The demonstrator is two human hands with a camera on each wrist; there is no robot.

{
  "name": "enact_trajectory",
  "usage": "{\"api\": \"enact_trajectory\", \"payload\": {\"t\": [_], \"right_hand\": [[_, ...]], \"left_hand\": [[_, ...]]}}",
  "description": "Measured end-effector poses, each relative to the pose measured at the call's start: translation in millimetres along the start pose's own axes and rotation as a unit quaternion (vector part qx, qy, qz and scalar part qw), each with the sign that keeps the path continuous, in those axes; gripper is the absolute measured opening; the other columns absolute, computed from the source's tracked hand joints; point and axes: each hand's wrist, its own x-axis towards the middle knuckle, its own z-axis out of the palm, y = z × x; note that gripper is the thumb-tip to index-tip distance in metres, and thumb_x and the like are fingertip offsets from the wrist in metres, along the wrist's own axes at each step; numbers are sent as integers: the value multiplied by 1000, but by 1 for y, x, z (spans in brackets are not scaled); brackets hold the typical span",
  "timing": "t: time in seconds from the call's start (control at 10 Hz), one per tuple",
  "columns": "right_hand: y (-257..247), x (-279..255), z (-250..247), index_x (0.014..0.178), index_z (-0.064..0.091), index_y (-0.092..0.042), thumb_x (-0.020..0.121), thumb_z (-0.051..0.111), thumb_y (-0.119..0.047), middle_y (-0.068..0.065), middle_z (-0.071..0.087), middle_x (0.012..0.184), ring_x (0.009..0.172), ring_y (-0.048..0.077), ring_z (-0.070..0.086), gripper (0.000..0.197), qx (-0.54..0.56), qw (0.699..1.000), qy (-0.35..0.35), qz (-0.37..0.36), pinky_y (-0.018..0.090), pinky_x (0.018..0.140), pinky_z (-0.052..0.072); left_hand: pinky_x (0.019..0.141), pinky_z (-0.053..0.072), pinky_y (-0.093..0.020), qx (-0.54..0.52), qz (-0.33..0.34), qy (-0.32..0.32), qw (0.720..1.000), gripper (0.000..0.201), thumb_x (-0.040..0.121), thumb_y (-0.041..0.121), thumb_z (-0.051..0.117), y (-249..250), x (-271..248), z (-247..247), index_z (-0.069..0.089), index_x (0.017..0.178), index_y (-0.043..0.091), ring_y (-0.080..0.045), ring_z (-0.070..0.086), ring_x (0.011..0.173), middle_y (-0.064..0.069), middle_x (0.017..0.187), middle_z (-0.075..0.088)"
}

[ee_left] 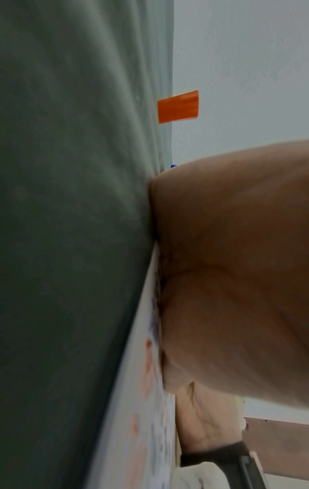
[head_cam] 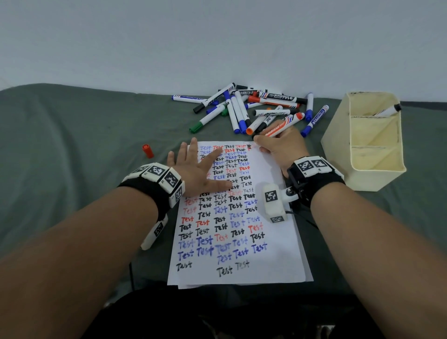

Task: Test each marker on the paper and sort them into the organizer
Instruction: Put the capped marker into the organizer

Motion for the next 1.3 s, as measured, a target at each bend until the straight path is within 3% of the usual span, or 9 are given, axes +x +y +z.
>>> {"api": "enact_trajectory", "payload": {"t": [0.2,0.3,0.4,0.5,0.7,0.8,0.9,1.1,1.3], "right_hand": [[3,-1,-2,75,73,-15,83,82,-19,4,75,72,62,14,71,13,5,1000,17,2,31,68,61],[2,-2,-2,79,74,-12,84,82,-21,0,74,69,61,11,70,13,-15,1000,10,0,25,61,57],[0,-2,-2,81,74,-11,84,81,-21,3,75,74,65,14,71,13,-32,999,8,4,28,65,59],[-2,-4,-2,79,72,-15,86,80,-19,4,74,75,63,11,69,12,-27,1000,10,1,25,63,58],[-1,-3,-3,85,75,-7,85,82,-23,3,75,74,64,11,70,17,-39,999,18,0,21,58,56],[-1,-2,-3,81,74,-11,85,82,-22,3,75,74,69,16,73,14,-39,999,8,6,29,67,60],[0,-2,-2,76,72,-16,84,81,-19,1,74,72,66,14,71,13,-25,1000,11,7,30,68,62],[1,-3,-3,76,71,-17,85,79,-15,-10,70,59,52,2,64,12,9,999,34,-1,15,51,50],[-1,-5,-2,76,71,-15,85,80,-13,-9,69,59,52,2,63,12,16,1000,27,-3,15,52,50]], "left_hand": [[119,-7,-63,-2,2,0,1000,110,60,99,32,0,0,0,-16,149,58,-34,-27,149,-9,161,-35],[119,-7,-63,0,1,0,1000,111,58,100,31,-1,1,1,-17,149,58,-34,-26,149,-9,161,-34],[119,-7,-63,0,0,3,1000,112,56,101,30,-1,2,1,-17,149,58,-34,-26,150,-8,161,-34],[119,-7,-63,0,0,4,1000,112,55,101,29,-2,4,2,-17,148,58,-34,-26,150,-8,161,-33],[119,-7,-62,0,1,5,1000,111,56,101,30,-2,3,2,-17,148,59,-34,-26,150,-8,161,-34],[119,-8,-62,-3,2,2,1000,112,56,101,30,-2,3,1,-17,148,59,-34,-26,150,-8,161,-34],[119,-8,-62,-4,1,1,1000,112,56,101,30,-2,3,1,-17,148,58,-34,-27,149,-7,161,-35],[119,-7,-62,-1,-1,4,1000,111,58,100,31,-1,3,2,-17,148,58,-34,-27,150,-8,161,-34],[120,-7,-62,0,-1,3,1000,110,59,100,31,-1,2,2,-17,149,58,-34,-26,150,-8,161,-34]]}}
